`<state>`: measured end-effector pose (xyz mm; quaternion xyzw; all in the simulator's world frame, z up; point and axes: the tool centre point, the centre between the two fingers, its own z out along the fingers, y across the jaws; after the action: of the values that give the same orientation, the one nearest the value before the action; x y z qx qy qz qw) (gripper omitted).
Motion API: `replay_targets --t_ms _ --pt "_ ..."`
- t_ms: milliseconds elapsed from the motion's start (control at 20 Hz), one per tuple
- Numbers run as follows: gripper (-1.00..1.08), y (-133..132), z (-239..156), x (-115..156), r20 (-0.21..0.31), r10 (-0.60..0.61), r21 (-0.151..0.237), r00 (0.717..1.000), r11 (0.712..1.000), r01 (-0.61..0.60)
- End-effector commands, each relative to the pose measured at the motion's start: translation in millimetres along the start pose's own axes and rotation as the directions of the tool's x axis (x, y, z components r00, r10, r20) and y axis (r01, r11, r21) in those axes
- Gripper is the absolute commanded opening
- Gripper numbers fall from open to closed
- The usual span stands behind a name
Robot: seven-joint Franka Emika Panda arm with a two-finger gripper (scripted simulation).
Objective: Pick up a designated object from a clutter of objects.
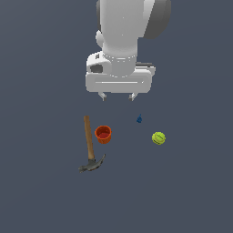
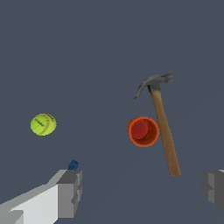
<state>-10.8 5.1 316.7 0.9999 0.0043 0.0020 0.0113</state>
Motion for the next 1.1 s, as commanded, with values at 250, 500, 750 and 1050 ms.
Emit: replay_targets --t_ms 250,500,750,1050 --pt "1.0 14.6 -5.7 1.3 -0.012 0.025 -0.004 1.0 1.0 -0.025" --pt "1.0 35.6 -15.4 2.5 -0.028 0.057 -0.01 0.998 0.998 -0.057" --pt "1.0 32.2 -12.2 2.2 -0.027 0.054 -0.009 0.998 0.998 -0.054" --pt "1.0 17.2 7.9 0.4 -0.025 0.051 -0.01 0.998 0.999 -0.052"
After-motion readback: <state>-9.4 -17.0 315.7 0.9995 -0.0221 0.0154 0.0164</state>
